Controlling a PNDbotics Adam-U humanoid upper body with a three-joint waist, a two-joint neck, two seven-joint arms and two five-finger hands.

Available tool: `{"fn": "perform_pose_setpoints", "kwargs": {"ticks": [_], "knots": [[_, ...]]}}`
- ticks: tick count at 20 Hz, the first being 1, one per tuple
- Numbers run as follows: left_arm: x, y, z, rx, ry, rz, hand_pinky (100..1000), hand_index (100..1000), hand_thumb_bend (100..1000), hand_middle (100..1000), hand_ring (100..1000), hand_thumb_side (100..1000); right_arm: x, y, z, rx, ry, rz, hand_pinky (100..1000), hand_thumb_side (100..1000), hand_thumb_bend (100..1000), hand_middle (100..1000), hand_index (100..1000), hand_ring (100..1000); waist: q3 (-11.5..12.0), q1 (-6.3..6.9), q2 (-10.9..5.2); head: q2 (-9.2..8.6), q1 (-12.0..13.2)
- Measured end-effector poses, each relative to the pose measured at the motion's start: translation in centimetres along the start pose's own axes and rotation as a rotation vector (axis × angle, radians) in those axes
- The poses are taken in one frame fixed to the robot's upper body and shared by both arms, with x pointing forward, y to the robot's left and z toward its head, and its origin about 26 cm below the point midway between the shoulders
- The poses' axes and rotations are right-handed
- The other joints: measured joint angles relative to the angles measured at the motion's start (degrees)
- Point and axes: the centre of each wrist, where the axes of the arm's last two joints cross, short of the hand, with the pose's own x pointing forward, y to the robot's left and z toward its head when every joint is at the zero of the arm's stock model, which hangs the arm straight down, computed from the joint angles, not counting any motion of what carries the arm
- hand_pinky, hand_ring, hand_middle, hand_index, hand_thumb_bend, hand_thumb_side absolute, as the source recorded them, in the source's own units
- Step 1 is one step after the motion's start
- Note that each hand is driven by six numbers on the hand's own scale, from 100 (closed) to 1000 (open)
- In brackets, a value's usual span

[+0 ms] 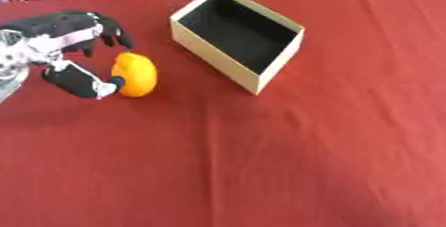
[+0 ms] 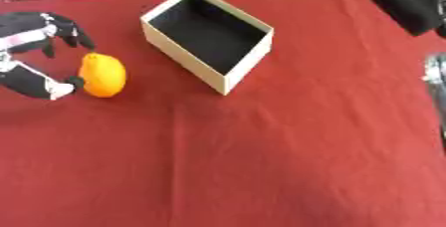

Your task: Pick up objects on the table and place them in the box.

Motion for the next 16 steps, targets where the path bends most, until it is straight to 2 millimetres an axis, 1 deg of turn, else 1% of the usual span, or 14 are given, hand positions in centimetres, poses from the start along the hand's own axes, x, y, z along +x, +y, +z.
{"fn": "perform_pose_setpoints", "kwargs": {"ticks": [2, 6, 7, 8, 9, 13, 16], "knots": [[-0.1, 0.0, -0.7, 0.018, 0.015, -0.026, 633, 815, 314, 787, 828, 104, 0.0, 0.0, 0.0, 0.002, 0.000, -0.001, 930, 784, 100, 679, 877, 825, 0.0, -0.13, 0.00, 0.00, 0.0], [-0.7, -0.5, -2.4, 0.041, 0.065, -0.082, 643, 819, 446, 799, 838, 162, 0.0, 0.1, 0.0, 0.006, 0.000, -0.003, 931, 784, 100, 676, 877, 824, 0.0, -0.30, 0.00, -0.06, 0.0], [-0.9, -0.7, -2.9, 0.045, 0.080, -0.093, 649, 823, 485, 803, 843, 180, 0.0, 0.1, 0.0, 0.007, 0.000, -0.003, 931, 785, 100, 676, 878, 824, -0.1, -0.30, 0.00, -0.06, 0.0], [-1.2, -0.9, -3.4, 0.050, 0.094, -0.102, 653, 826, 547, 805, 845, 216, 0.0, 0.1, 0.0, 0.008, 0.001, -0.005, 931, 786, 100, 675, 878, 824, -0.1, -0.30, 0.00, -0.06, 0.0], [-1.4, -1.0, -3.8, 0.055, 0.106, -0.111, 653, 826, 571, 803, 845, 227, 0.0, 0.1, 0.0, 0.008, 0.001, -0.005, 931, 786, 100, 675, 878, 823, -0.2, -0.31, 0.01, -0.06, 0.0], [-2.5, -1.4, -5.3, 0.084, 0.148, -0.118, 651, 826, 608, 793, 840, 234, 0.0, 0.1, 0.0, 0.011, 0.003, -0.009, 932, 788, 100, 674, 879, 823, -0.4, -0.31, 0.03, 0.01, -0.2], [-3.5, -1.8, -6.5, 0.078, 0.170, -0.096, 652, 829, 618, 793, 841, 235, 0.0, 0.1, 0.0, 0.012, 0.003, -0.011, 932, 788, 100, 674, 879, 823, -0.7, -0.28, 0.08, 0.01, -0.3]]}}
